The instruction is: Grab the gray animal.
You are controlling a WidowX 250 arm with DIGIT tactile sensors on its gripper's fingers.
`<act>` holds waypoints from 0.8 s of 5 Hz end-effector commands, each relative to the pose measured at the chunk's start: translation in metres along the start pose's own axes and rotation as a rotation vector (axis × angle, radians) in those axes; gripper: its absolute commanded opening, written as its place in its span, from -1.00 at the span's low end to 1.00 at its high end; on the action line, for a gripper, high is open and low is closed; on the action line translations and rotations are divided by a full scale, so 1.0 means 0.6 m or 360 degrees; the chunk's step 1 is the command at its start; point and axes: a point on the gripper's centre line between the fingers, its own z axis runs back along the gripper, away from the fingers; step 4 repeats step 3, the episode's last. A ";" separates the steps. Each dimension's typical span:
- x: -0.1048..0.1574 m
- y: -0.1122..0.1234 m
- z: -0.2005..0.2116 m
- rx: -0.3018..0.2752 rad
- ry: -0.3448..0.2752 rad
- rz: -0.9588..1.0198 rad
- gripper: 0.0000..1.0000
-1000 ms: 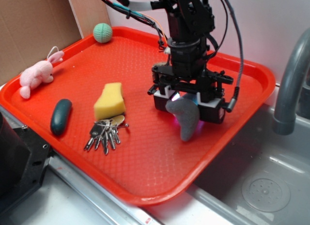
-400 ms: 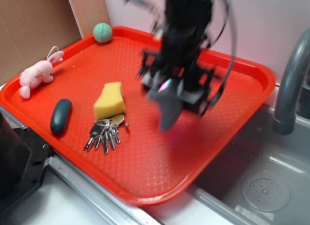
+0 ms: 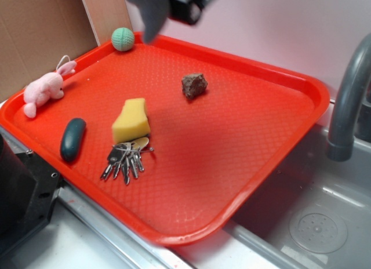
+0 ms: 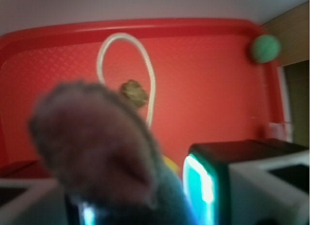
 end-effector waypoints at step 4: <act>-0.063 0.072 0.058 0.0026 -0.0174 0.0349 -1.00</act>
